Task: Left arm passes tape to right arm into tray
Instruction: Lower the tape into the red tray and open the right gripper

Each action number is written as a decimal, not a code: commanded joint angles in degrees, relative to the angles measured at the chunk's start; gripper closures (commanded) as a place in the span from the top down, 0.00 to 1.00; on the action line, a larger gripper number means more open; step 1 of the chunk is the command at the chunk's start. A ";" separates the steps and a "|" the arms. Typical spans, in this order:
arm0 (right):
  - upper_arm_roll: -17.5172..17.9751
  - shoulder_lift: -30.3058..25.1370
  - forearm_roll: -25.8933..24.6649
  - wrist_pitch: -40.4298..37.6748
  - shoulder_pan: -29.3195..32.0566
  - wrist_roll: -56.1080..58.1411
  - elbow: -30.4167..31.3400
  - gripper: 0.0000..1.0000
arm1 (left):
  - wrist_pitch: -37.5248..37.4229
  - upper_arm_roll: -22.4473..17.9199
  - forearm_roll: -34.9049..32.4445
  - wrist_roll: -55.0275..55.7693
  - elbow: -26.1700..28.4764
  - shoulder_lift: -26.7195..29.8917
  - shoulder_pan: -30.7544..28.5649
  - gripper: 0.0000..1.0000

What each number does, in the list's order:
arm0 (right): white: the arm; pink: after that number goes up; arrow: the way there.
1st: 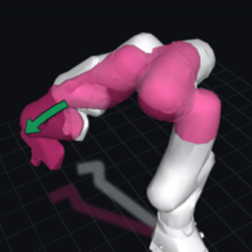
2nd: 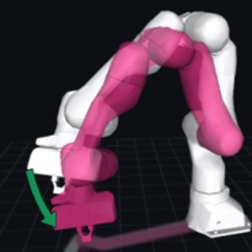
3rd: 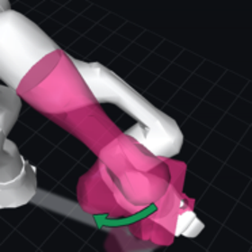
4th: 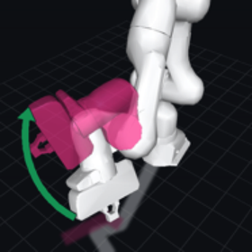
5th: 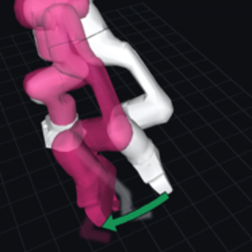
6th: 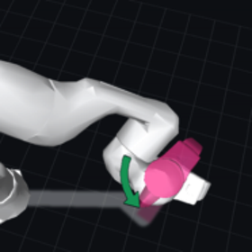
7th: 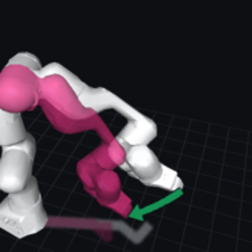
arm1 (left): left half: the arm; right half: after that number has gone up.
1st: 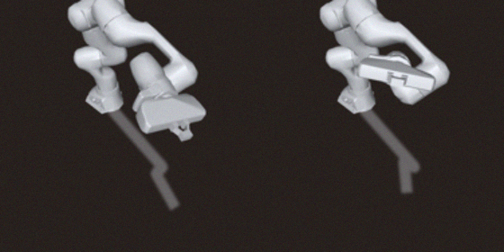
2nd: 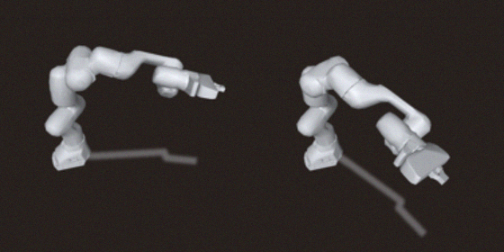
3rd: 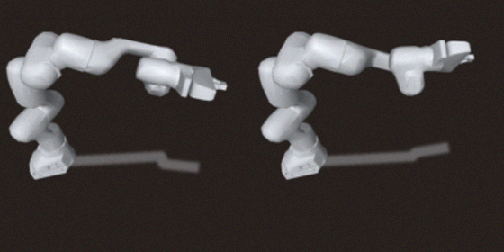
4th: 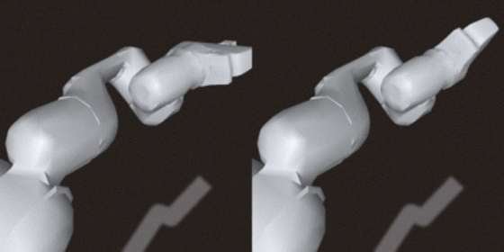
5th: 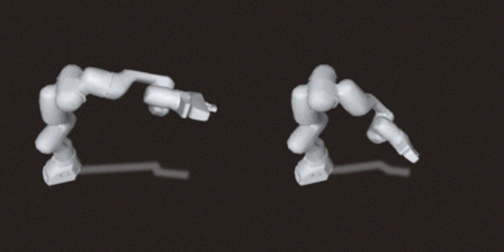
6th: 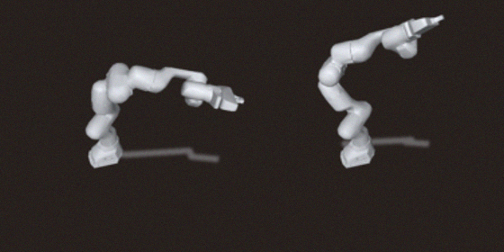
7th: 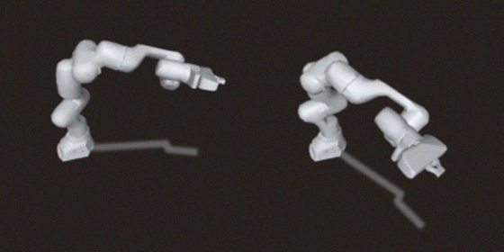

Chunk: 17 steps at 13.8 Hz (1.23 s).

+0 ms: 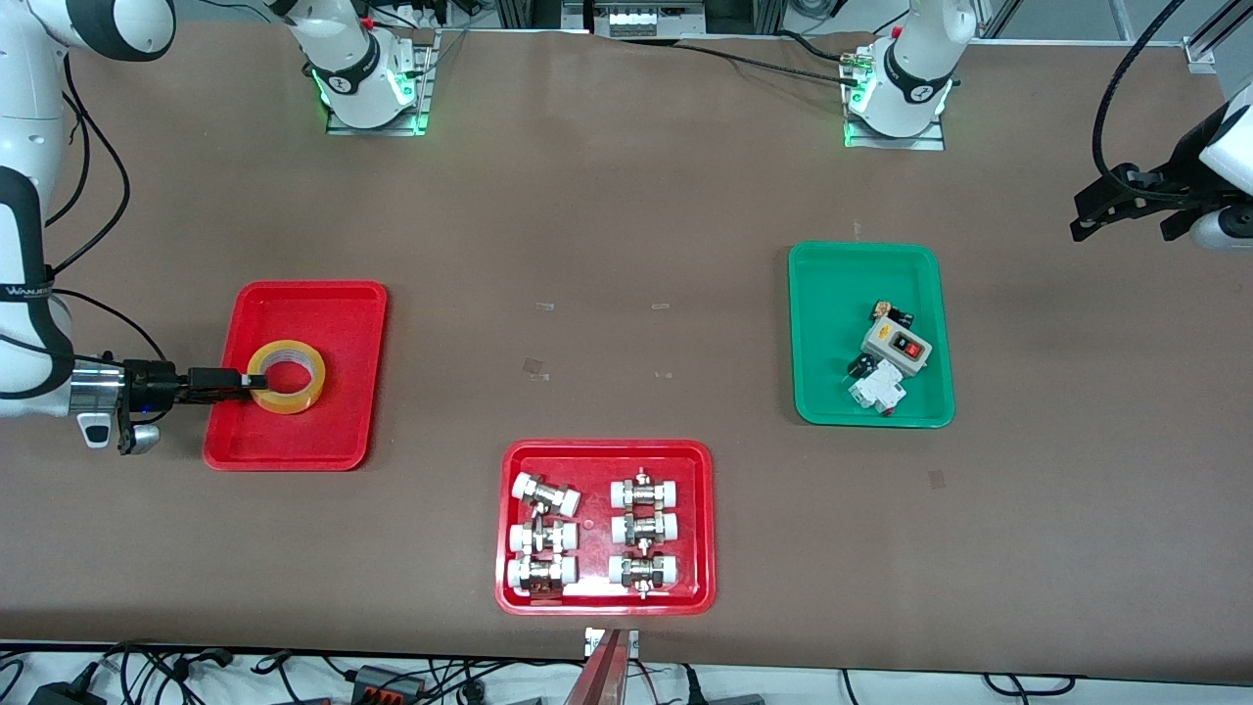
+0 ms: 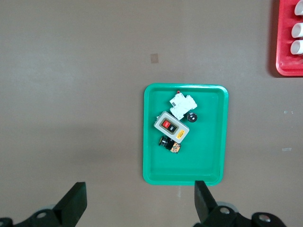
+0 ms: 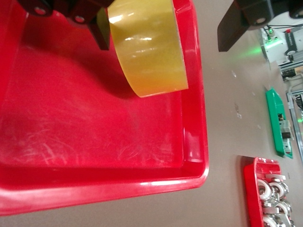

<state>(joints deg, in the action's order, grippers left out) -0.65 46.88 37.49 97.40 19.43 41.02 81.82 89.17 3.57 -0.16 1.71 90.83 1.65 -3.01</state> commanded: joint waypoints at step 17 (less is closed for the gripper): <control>0.21 -14.18 -23.25 6.14 -12.83 -13.29 -3.41 1.00 | -1.19 -0.23 0.07 -1.62 -2.68 -1.65 -0.94 1.00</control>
<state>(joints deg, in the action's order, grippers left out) -0.28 33.91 15.91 103.60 7.95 34.38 79.38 89.14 3.22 -0.16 1.60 89.67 0.53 -3.51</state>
